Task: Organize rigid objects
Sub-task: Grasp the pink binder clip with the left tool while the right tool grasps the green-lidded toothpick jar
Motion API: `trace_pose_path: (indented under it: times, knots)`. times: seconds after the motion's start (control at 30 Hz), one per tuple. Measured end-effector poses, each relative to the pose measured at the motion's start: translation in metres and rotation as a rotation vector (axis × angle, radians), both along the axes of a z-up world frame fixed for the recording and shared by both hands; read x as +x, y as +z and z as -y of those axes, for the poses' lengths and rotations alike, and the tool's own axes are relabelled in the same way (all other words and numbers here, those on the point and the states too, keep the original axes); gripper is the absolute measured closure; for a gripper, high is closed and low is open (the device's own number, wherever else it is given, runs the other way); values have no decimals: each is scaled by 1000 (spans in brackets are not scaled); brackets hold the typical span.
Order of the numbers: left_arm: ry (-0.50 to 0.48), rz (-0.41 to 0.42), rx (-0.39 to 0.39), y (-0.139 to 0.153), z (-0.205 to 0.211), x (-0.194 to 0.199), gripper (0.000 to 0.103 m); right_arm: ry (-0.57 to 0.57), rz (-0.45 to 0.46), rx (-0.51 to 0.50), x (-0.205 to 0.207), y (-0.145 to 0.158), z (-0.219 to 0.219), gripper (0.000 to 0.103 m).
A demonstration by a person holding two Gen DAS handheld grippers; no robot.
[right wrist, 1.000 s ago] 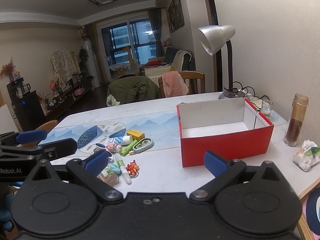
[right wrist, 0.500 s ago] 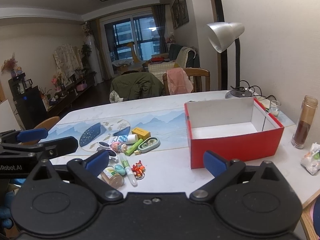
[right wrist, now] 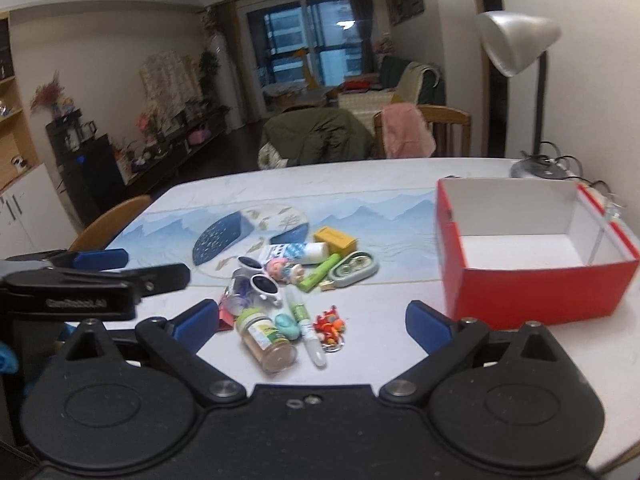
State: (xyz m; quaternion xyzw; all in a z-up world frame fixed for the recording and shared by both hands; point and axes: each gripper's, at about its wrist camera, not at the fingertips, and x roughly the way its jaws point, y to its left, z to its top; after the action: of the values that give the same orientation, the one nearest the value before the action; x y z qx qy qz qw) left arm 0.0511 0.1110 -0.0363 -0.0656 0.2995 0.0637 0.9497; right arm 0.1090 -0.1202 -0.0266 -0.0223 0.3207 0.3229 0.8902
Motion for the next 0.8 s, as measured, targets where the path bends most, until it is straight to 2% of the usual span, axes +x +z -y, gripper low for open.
trace_pose_path:
  times: [0.23,0.37,0.43,0.63,0.8]
  knots:
    - [-10,-90,21,-42,-38,23,0,92,-29,-48,12,-18,-40,4]
    - [-34,-142,-22,-65,-59,33,0,132,-48,-95,15,-31,-60,13]
    - [-62,-149,-36,-74,-67,36,0,139,-63,-114,19,-37,-68,13]
    - [-160,-174,-15,-99,-83,50,0,189,-105,-165,28,-57,-92,22]
    - [-237,-200,32,-114,-94,64,1,234,-123,-231,34,-72,-111,26]
